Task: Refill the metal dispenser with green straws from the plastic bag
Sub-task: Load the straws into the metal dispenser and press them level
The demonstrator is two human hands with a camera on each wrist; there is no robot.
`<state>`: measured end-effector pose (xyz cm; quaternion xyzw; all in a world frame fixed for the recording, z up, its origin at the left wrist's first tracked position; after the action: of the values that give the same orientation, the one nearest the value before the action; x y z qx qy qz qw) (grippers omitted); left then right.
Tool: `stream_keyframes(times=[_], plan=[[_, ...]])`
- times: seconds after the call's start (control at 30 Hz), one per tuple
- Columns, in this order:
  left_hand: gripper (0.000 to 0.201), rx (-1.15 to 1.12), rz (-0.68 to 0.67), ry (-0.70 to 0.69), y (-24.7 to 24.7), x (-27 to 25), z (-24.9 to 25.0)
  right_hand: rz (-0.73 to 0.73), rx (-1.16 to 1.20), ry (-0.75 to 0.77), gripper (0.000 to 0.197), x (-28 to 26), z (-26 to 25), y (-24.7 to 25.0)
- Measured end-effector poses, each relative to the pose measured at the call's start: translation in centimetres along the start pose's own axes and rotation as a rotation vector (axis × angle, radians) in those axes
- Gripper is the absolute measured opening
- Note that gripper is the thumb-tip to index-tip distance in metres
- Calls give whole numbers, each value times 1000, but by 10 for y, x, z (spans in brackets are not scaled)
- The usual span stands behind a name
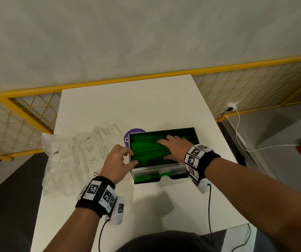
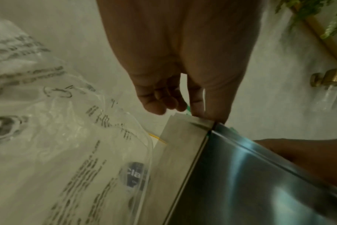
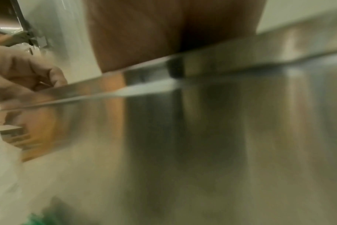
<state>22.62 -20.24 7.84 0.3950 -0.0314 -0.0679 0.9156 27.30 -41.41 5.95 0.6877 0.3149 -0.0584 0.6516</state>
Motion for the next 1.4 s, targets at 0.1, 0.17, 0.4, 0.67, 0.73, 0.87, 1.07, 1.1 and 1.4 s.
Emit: stream_keyframes(times=[0.1, 0.17, 0.4, 0.67, 0.73, 0.87, 1.07, 1.1, 1.4], plan=[[22, 114, 41, -28, 2, 6, 5, 11, -25, 8, 59, 2, -4, 10], [22, 149, 70, -16, 3, 8, 9, 28, -20, 2, 59, 3, -6, 13], [46, -158, 108, -64, 14, 0, 13, 26, -68, -48, 70, 5, -7, 2], [40, 311, -22, -229, -10, 4, 8, 55, -58, -66, 62, -2, 8, 8], [38, 236, 73, -261, -5, 7, 7, 82, -38, -59, 61, -5, 13, 8], [27, 104, 109, -152, 4, 14, 9, 40, -55, -121, 64, -14, 28, 2], [10, 58, 0, 75, 37, 19, 7, 30, -80, -115, 60, -17, 33, -2], [10, 41, -18, 82, 51, 19, 7, 24, -89, -116, 59, -17, 33, -2], [19, 68, 141, 96, 172, 10, 22, 4, -44, -142, 65, -17, 31, -1]])
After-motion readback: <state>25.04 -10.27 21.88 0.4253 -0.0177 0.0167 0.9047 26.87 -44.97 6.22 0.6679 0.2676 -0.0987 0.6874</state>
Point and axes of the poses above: each hand's wrist, its own x-axis towards the middle knuckle, its own y-axis out of the back of the hand, z = x × y, the point moved 5 cm from there along x, towards the middle knuckle, and after that the axes turned 3 degrees about -y, right-handed, at the moved point
